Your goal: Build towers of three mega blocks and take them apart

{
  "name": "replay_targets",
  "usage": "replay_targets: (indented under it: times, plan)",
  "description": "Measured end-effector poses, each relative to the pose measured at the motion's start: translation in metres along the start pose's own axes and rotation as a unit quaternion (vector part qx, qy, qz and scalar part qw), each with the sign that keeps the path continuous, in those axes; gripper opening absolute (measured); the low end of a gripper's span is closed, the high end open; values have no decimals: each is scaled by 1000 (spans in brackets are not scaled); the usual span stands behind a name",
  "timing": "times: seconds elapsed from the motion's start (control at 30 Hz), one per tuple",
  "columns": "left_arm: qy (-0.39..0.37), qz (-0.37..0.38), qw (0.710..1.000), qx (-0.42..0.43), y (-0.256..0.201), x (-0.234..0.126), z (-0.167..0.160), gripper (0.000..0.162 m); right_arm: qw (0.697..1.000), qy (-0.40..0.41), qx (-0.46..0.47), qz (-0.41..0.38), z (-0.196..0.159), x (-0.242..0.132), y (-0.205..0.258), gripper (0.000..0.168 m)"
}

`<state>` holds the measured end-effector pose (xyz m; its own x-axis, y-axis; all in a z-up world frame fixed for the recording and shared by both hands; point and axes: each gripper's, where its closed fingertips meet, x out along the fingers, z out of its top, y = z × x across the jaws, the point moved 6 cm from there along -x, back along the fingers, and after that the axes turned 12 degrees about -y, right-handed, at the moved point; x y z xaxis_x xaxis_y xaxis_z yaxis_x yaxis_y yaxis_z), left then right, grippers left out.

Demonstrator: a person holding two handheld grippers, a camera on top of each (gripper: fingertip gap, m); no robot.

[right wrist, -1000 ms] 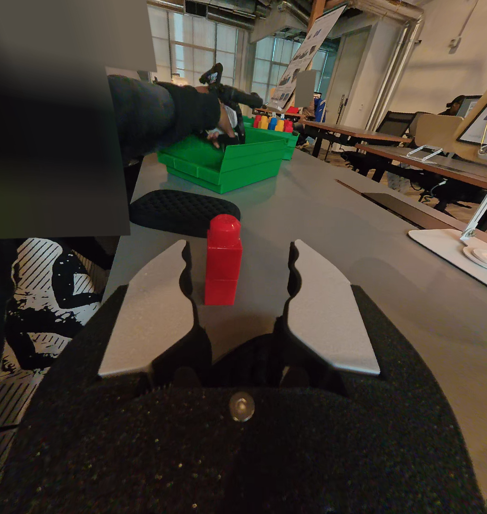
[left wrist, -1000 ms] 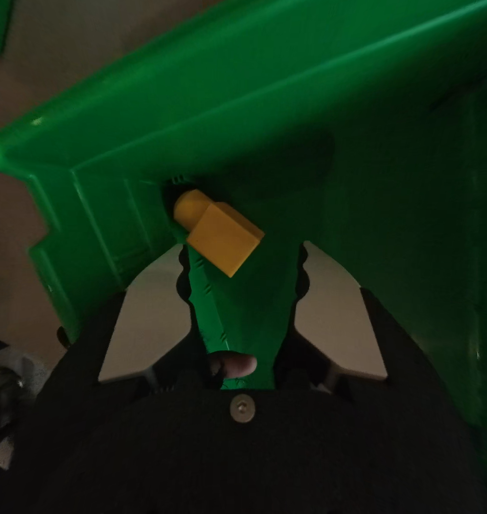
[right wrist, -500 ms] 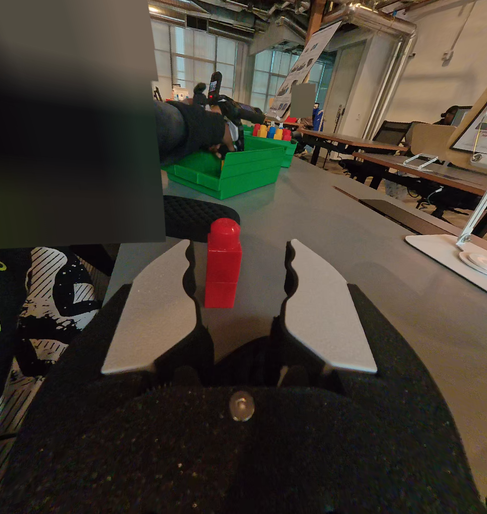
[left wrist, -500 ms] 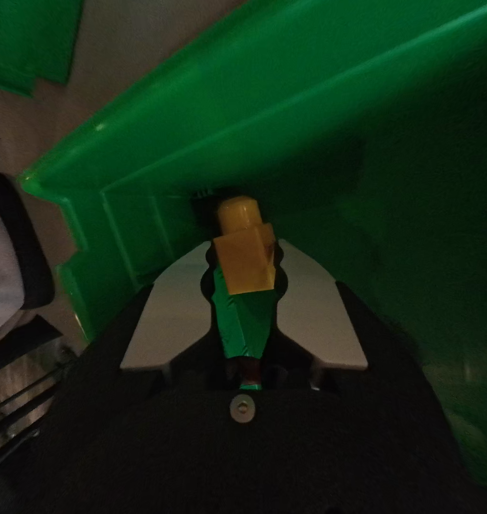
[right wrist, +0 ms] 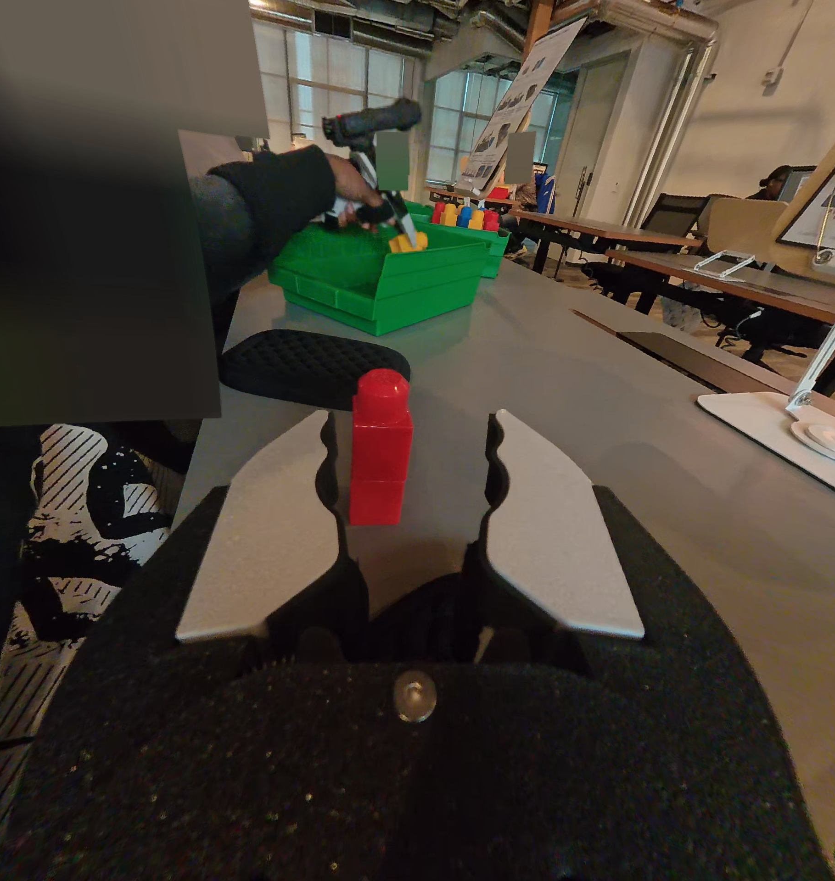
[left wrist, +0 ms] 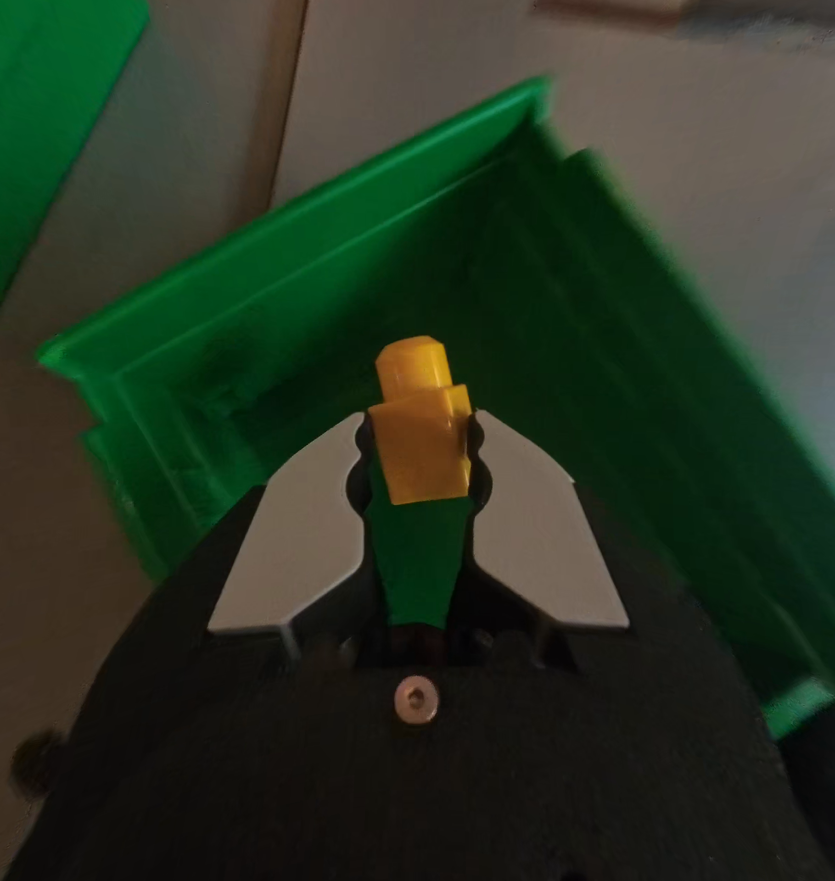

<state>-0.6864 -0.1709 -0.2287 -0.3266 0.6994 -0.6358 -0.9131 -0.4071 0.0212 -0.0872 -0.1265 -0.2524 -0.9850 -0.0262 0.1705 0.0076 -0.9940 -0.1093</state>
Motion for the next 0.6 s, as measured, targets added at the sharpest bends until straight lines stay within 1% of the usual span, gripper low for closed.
replay_targets:
  times: [0.07, 0.13, 0.2, 0.27, 0.43, 0.6]
  plan:
    - [-72, -72, 995, -9, -20, -16, 8, 37, 1000, 3, 1, 0, -1, 0, 0, 60]
    - [-141, -144, 979, -15, -41, -34, 14, 37, 1000, 9, 4, 0, -2, 1, -1, 59]
    - [-205, -210, 956, -17, -63, -54, 17, 37, 1000, 15, 5, 0, -2, 2, -1, 59]
    - [-253, -270, 929, -12, -85, -73, 17, 37, 1000, 22, 7, 1, -4, 3, -1, 59]
    - [-326, -371, 869, 35, -143, -110, 7, 37, 999, 42, 14, 7, -5, 7, -2, 60]
    - [-353, -438, 820, 102, -205, -138, -12, 37, 998, 52, 10, 13, 0, 13, -3, 60]
